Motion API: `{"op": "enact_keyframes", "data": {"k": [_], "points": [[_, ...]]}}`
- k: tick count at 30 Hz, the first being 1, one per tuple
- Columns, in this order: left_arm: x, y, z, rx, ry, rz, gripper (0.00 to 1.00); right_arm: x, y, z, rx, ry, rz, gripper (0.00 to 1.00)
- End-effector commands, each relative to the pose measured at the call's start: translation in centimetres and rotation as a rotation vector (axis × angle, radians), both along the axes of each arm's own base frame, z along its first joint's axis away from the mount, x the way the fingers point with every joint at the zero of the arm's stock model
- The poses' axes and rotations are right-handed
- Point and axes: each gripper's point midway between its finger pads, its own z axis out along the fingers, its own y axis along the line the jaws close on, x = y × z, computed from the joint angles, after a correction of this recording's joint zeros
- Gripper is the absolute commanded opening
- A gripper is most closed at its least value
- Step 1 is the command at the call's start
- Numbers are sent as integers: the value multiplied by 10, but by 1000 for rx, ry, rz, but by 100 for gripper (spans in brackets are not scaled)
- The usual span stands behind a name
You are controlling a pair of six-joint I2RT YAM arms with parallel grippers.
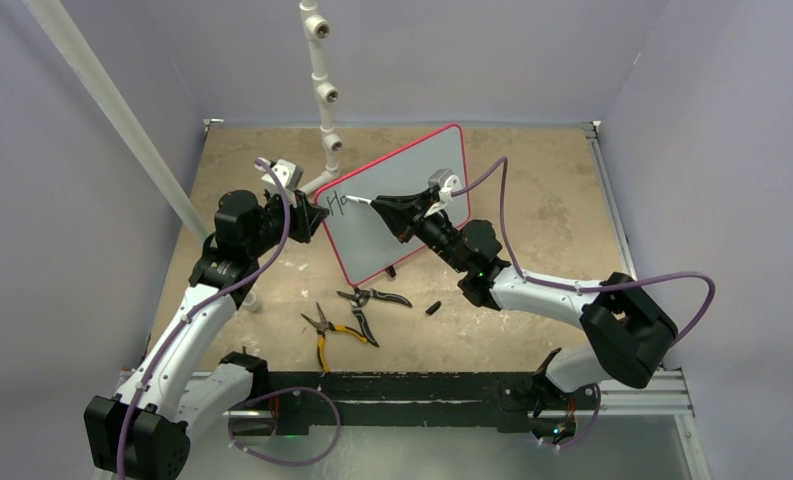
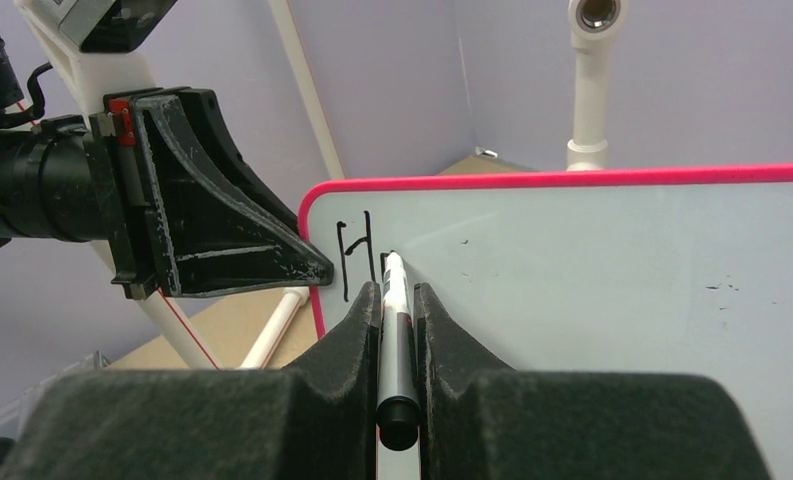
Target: Write a sentence on the whiteboard
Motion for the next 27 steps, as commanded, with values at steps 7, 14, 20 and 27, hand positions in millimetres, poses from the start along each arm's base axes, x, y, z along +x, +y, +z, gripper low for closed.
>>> {"op": "enact_keyframes", "data": {"k": [7, 14, 20, 27], "points": [[-1, 3, 4, 32, -21, -6, 0, 3, -10, 0, 14, 4, -39, 0], [-1, 2, 4, 30, -21, -6, 0, 1, -10, -5, 13, 20, -35, 0], [-1, 4, 8, 31, -35, -1, 6, -11, -11, 13, 40, -31, 14, 0], [-2, 3, 34, 5, -83, -1, 41, -28, -21, 31, 49, -70, 40, 0]]}}
